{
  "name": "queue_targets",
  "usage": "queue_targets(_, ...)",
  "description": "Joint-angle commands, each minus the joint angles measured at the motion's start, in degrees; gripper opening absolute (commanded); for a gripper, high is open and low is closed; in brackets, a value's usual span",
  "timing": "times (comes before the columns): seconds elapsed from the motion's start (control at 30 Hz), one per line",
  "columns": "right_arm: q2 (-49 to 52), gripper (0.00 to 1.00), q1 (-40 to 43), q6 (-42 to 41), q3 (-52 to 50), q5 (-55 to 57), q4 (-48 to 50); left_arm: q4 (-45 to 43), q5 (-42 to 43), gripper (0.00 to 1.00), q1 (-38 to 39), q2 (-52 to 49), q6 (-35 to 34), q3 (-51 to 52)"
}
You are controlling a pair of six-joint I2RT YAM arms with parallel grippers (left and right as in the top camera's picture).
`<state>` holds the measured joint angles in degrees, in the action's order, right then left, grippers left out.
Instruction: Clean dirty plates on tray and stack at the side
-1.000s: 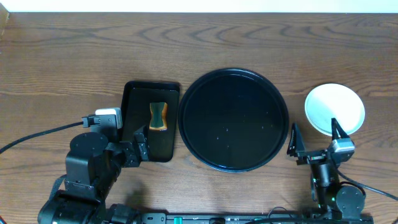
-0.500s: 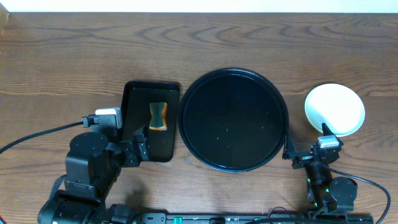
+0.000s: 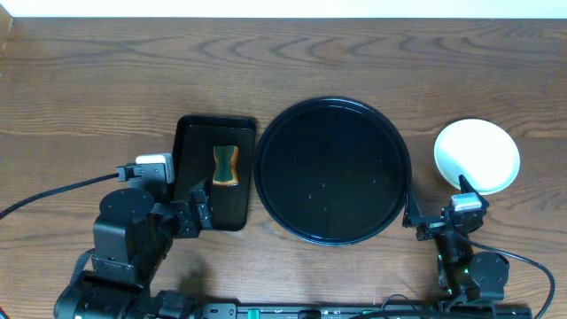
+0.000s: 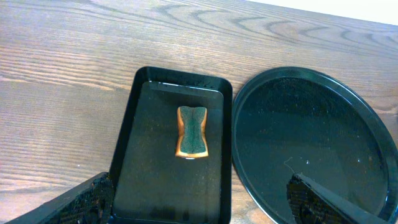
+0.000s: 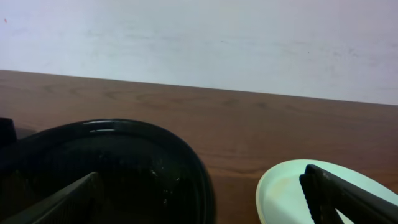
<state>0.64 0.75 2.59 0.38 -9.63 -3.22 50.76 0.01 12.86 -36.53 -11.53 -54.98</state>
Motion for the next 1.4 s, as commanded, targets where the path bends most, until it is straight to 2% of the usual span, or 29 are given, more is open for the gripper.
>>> queue_targets(0.0,-0.4,0.99,0.3,0.9,-0.1,-0.3,-0.2,-0.1,-0.5,0.9,0.1,0.2,1.2,0.4)
queue_targets(0.8,-0.4,0.99,0.3,0.9,-0.1,-0.3,-0.3,0.2,-0.5,0.9,0.0,0.6,1.2,0.4)
queue_targets(1.0,-0.4,0.99,0.3,0.9,-0.1,-0.3,-0.3,3.2,-0.7,0.9,-4.1,3.6,1.4,1.0)
queue_targets(1.17,-0.4,0.99,0.3,0.9,-0.1,-0.3,-0.3,-1.3,-0.7,0.9,-8.1,9.7,1.4,8.3)
queue_targets(1.37,-0.4,0.99,0.3,0.9,-0.1,-0.3,-0.2,-12.3,-0.4,0.9,-11.2,20.7,0.3,23.1)
